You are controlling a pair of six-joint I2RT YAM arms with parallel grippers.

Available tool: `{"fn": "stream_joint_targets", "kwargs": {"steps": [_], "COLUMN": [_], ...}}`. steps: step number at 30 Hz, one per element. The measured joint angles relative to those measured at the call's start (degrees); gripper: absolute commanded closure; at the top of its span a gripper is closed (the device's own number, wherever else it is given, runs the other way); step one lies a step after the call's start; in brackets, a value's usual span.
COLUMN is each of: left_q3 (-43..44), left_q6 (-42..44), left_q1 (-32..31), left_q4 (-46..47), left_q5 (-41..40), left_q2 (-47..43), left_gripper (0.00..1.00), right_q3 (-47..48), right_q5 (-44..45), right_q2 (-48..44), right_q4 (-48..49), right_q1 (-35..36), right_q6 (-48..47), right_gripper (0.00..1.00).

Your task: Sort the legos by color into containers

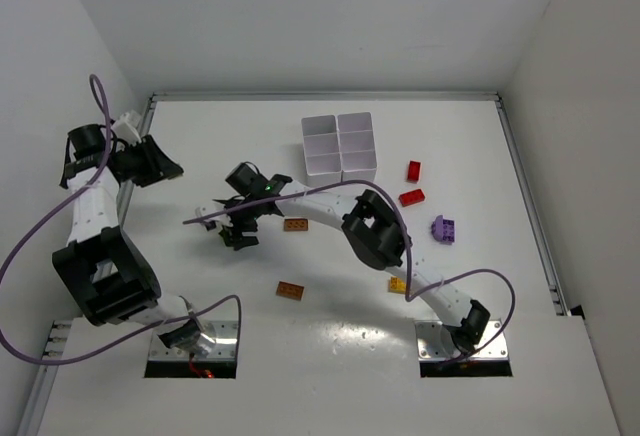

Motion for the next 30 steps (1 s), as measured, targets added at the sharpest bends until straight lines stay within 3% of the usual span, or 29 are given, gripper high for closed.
{"fn": "stream_joint_targets", "kwargs": {"steps": [2,5,10,13,17,23,27,30], "left_q3": [0.0,0.0,0.0,-0.2,-1.7,-2.1,-0.2,4.5], "left_q6": [0.4,0.7,1.5,2.4,3.4,4.3,4.8,4.8], "left_q1": [0.3,0.5,0.5,0.1,-3.5,-19.1,-28.4,-34.9], "left_q4": [-0.3,-0.4,-0.9,-0.7,1.1,3.3,4.0,4.3], "left_q5": [0.3,0.5,1.3,1.6,0.8,-2.3,-5.5,-8.0], "left_q2": [0.0,0.0,0.0,0.0,0.0,0.0,1.6,5.9], "left_gripper": [1.0,1.0,1.0,1.0,1.0,1.0,1.0,1.0], "right_q3": [0.5,1.5,2.3,-0.1,-17.0,-36.2,-37.9,-37.9], "right_q5": [-0.3,-0.7,-1.1,-1.4,-1.6,0.4,4.3,6.1], "right_q2": [0.5,1.3,1.8,0.7,-10.0,-32.8,-42.3,-43.4], "right_q4": [0.4,0.9,1.2,3.0,9.0,18.7,24.1,26.5], "right_q1": [0.0,0.0,-0.1,-0.7,-3.6,-15.9,-26.6,-31.8], "right_q6": [0.0,0.1,0.7,2.7,11.3,26.7,34.2,39.9], "right_gripper": [0.32,0.5,0.88,0.91,0.92,0.93,0.93,0.93]}}
